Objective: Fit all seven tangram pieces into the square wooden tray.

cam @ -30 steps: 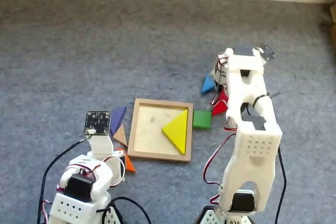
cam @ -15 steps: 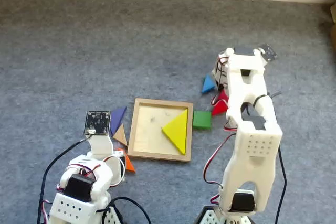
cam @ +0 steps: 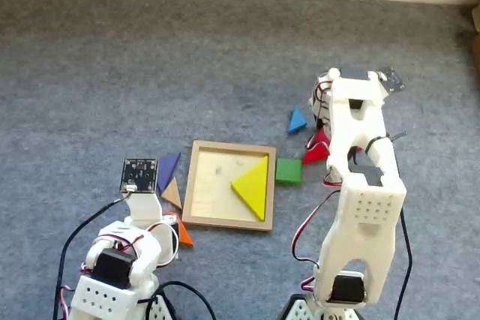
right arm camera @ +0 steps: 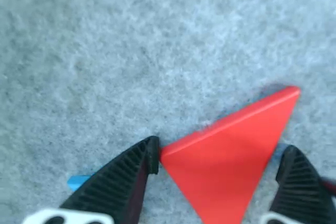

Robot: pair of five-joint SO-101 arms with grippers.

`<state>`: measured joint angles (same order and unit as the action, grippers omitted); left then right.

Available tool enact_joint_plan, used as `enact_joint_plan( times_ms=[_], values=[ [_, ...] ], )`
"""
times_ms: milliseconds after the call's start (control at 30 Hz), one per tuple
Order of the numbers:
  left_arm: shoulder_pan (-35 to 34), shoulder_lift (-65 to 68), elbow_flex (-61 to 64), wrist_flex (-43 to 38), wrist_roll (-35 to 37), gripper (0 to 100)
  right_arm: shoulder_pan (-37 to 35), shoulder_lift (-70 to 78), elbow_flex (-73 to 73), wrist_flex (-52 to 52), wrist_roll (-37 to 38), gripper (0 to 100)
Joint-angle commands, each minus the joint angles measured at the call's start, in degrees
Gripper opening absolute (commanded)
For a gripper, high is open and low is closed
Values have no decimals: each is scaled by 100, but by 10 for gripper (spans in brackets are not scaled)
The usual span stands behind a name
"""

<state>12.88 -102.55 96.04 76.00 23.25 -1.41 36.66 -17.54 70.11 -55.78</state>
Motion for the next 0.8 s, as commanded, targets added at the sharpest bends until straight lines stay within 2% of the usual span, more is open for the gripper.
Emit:
enact_joint_plan(
  times_ms=[0,133,200,300,533,767],
  values=[
    [57,-48,119,9,-18,7,119,-48,-286,84,-53,296],
    [57,-48,119,9,-18,7,127,-92,-295,154,-9,112],
    [57,-48,119,9,-18,7,127,-92,-338,462,-9,65],
    [57,-48,119,9,-18,7,110,-101,-356,857,-9,62],
    [57,-48,119,9,-18,7,92,-110,-585,1051,0,60],
    [57,-48,119,9,-18,7,-4,-66,-2308,2659,88,60]
  ],
)
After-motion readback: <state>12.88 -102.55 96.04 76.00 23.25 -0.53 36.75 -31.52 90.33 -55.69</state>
